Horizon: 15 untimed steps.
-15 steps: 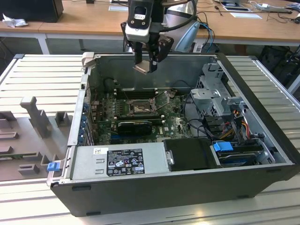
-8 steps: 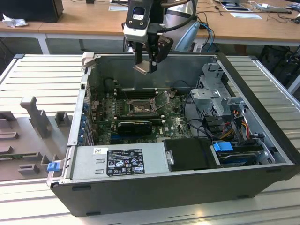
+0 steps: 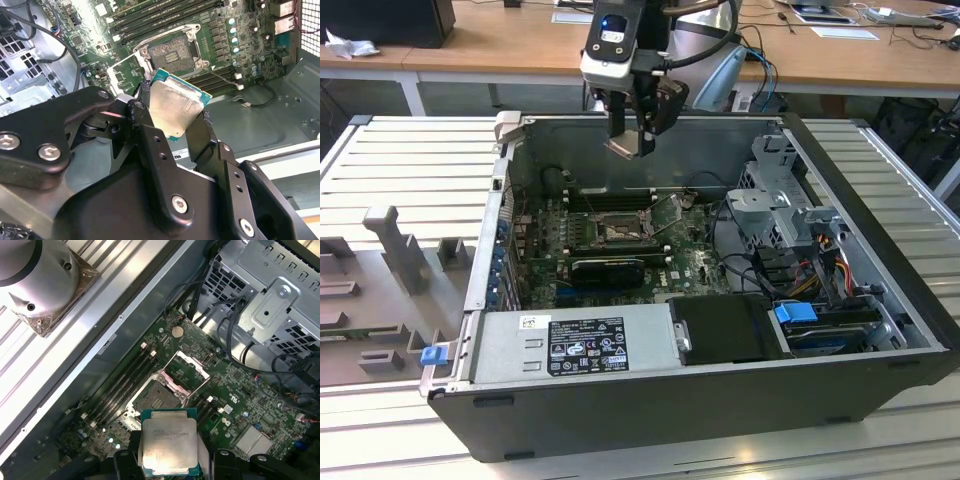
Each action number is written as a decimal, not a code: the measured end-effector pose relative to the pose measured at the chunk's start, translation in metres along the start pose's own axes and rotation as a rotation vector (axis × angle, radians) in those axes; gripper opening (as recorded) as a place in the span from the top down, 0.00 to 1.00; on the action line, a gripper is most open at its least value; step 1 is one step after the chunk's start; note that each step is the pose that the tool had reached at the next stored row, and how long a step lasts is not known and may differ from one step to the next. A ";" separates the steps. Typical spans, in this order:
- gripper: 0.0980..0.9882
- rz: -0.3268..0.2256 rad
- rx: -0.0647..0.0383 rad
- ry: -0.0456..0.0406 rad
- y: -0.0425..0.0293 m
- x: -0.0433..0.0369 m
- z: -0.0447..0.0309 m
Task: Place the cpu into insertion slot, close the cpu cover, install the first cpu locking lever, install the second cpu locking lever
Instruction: 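Place the cpu into insertion slot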
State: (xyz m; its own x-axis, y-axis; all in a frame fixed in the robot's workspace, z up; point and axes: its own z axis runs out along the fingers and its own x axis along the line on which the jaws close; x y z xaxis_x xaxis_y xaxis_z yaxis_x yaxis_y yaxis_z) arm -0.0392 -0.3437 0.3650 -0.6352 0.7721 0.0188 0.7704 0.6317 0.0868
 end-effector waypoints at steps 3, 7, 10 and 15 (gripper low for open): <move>0.52 0.015 0.000 -0.0012 0.0000 0.0000 0.0003; 0.52 0.027 -0.001 -0.0023 -0.0001 0.0000 0.0006; 0.52 0.037 -0.001 -0.0032 -0.0001 0.0000 0.0008; 0.52 0.056 -0.001 -0.0049 -0.0001 0.0000 0.0014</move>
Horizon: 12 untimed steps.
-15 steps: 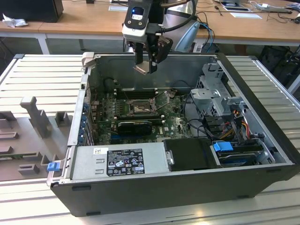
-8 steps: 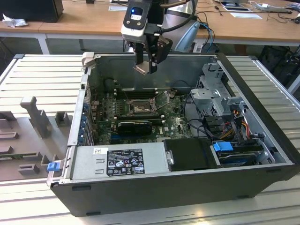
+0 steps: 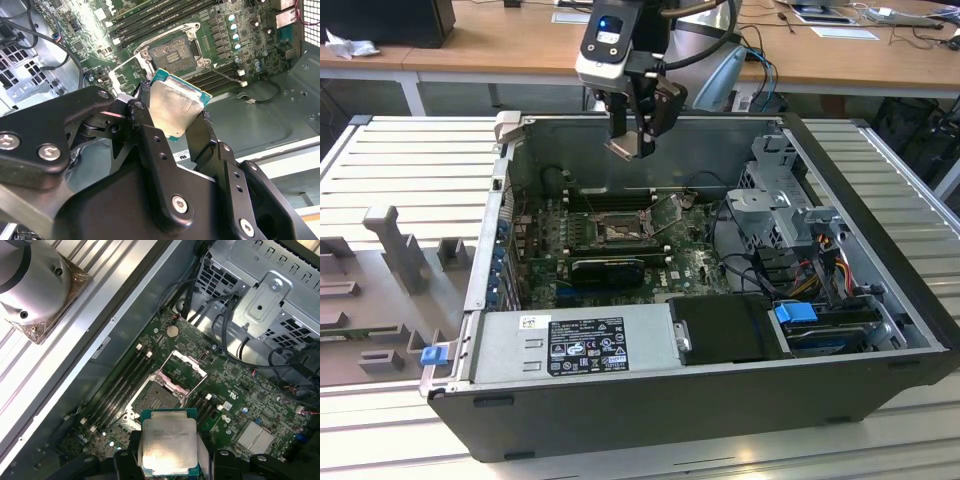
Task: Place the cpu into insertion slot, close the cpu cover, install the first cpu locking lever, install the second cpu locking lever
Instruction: 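Place the cpu into insertion slot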
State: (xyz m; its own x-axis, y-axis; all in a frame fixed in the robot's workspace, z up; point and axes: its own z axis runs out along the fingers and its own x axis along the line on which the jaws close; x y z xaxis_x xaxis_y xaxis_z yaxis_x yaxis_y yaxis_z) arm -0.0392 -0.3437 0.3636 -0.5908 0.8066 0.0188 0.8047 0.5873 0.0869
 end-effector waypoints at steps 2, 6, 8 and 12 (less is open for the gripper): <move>0.52 0.005 0.000 -0.0004 0.0000 0.0000 0.0001; 0.52 0.019 0.000 -0.0017 0.0000 0.0000 0.0003; 0.52 0.025 0.000 -0.0022 0.0000 0.0000 0.0004; 0.52 0.040 -0.001 -0.0034 -0.0001 0.0000 0.0008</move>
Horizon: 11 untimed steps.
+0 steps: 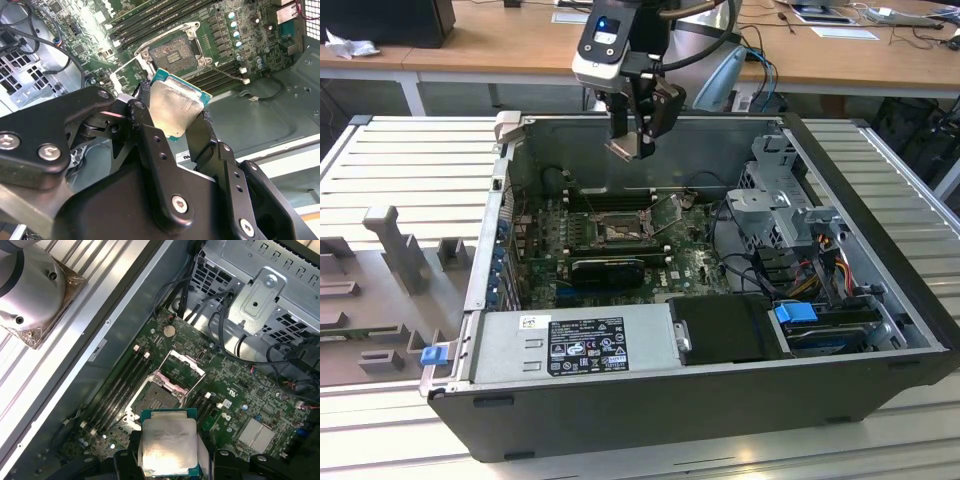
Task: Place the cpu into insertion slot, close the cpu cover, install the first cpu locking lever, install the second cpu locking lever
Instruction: 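Place the cpu into insertion slot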
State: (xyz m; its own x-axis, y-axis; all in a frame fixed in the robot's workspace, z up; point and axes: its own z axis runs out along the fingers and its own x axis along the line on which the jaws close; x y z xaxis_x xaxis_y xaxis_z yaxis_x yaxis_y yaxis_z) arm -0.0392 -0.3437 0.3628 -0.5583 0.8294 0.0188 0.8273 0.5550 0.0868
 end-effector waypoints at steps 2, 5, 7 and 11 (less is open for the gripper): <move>0.52 0.007 0.000 -0.0006 0.0000 0.0000 0.0002; 0.52 0.026 -0.001 -0.0022 -0.0001 0.0000 0.0006; 0.52 0.078 -0.002 -0.0068 -0.0001 0.0000 0.0012; 0.52 0.163 -0.003 -0.0142 -0.0002 -0.0001 0.0023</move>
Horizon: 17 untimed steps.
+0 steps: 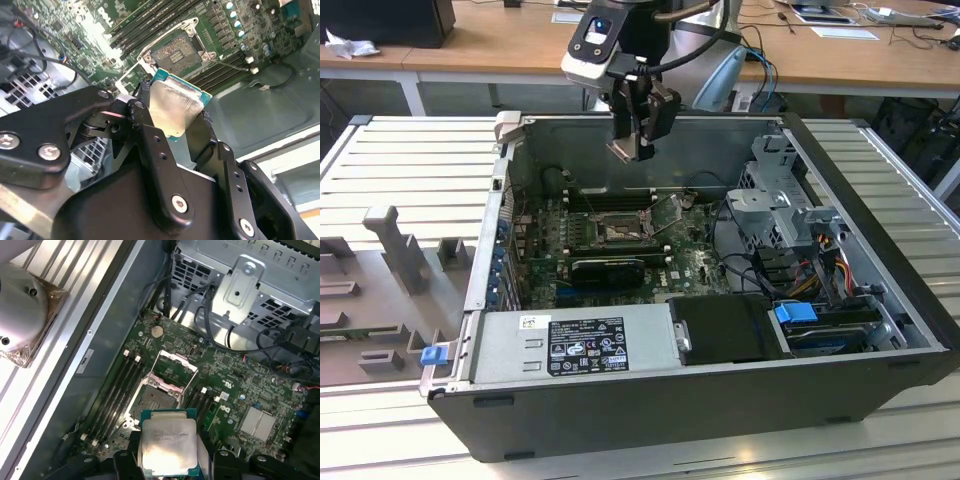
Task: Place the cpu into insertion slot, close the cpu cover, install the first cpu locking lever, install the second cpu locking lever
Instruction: 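Place the cpu into insertion slot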
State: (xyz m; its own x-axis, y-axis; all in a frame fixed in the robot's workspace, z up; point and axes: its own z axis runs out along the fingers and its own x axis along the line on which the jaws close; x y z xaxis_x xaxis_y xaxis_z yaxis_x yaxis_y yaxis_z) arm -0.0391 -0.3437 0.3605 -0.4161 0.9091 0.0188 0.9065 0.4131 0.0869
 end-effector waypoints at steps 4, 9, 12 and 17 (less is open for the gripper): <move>0.52 0.079 -0.001 -0.0068 -0.0001 0.0000 0.0013; 0.52 0.130 -0.002 -0.0113 -0.0002 -0.0001 0.0026; 0.52 0.142 -0.002 -0.0123 -0.0004 -0.0001 0.0051; 0.52 0.142 -0.002 -0.0122 -0.0007 -0.0002 0.0084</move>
State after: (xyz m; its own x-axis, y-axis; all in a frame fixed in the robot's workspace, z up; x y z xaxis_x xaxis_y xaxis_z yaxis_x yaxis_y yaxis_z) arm -0.0391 -0.3437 0.3520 -0.2829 0.9590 0.0189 0.9560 0.2803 0.0863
